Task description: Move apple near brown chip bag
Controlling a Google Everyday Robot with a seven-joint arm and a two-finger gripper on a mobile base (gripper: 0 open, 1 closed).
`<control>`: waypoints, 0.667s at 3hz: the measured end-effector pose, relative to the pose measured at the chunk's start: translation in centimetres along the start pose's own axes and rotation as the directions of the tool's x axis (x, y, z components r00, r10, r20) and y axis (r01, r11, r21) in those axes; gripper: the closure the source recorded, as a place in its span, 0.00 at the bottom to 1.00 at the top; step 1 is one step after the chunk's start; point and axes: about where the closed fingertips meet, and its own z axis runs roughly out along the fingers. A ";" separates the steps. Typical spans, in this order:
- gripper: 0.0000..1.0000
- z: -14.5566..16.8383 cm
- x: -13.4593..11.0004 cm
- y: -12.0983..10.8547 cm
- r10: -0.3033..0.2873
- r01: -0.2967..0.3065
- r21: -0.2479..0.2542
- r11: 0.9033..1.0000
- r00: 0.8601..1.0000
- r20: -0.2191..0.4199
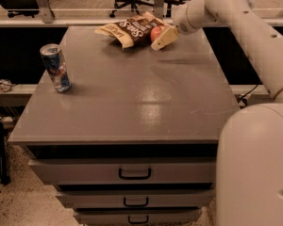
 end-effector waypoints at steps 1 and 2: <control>0.00 -6.2 0.1 -0.4 0.065 -0.071 0.040 0.997 0.988 0.139; 0.00 -13.0 -0.7 0.3 0.072 -0.107 0.131 0.986 0.965 0.252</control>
Offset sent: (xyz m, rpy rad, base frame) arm -0.1981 -0.2176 0.0653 0.3162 -0.2856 -0.2965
